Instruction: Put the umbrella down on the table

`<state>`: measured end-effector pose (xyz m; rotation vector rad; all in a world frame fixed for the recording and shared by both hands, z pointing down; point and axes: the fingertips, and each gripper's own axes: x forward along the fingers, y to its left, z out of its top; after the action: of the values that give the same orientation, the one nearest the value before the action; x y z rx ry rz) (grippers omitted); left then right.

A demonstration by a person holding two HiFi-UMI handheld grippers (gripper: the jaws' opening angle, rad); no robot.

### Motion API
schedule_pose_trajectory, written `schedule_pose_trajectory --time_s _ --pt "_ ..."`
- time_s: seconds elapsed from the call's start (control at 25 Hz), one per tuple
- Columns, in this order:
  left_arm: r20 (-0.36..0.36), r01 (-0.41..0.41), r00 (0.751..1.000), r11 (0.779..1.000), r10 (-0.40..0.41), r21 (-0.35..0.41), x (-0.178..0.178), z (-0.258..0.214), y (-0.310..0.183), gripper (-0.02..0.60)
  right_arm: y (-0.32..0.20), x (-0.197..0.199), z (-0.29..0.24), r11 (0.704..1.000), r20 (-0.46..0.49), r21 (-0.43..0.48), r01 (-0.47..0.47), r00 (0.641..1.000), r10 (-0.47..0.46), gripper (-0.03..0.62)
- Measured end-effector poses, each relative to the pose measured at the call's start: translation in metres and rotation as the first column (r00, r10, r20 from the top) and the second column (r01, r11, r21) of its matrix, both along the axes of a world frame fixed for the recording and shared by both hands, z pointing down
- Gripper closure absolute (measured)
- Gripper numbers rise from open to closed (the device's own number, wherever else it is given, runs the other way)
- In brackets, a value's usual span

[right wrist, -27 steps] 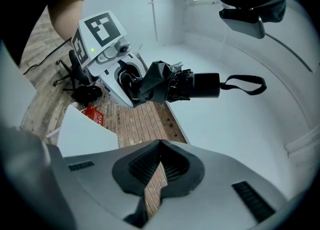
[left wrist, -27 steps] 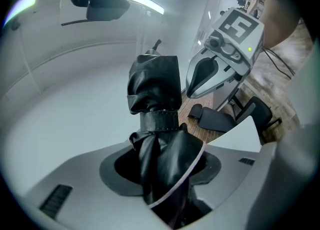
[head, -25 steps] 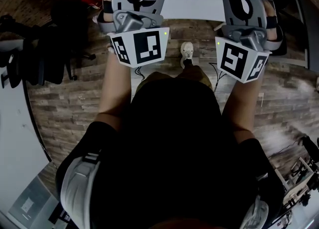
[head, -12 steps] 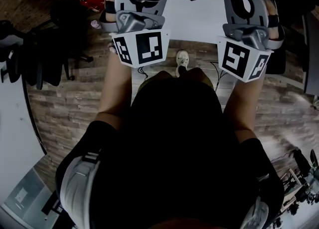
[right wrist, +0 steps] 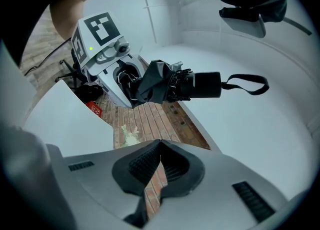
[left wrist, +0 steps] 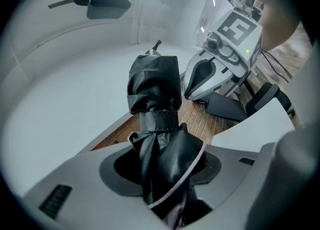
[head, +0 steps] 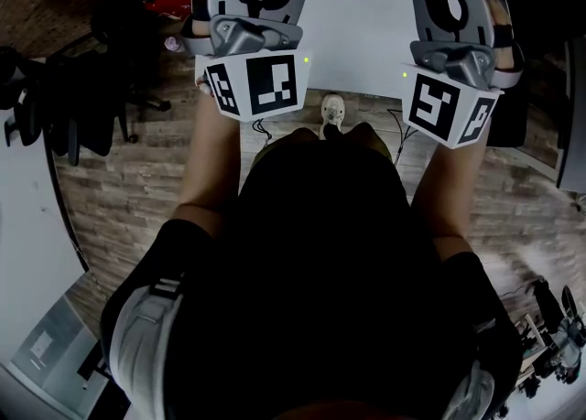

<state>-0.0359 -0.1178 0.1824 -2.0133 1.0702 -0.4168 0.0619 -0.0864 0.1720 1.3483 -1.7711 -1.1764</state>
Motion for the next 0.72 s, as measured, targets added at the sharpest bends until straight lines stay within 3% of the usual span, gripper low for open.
schedule_pose_trajectory --time_s 0.72 --pt "0.046 0.002 0.999 1.000 0.000 -0.023 0.048 0.019 -0.038 0.368 -0.045 0.033 0.022 0.998 0.008 -0.045 0.041 0.999 -0.041 0.565"
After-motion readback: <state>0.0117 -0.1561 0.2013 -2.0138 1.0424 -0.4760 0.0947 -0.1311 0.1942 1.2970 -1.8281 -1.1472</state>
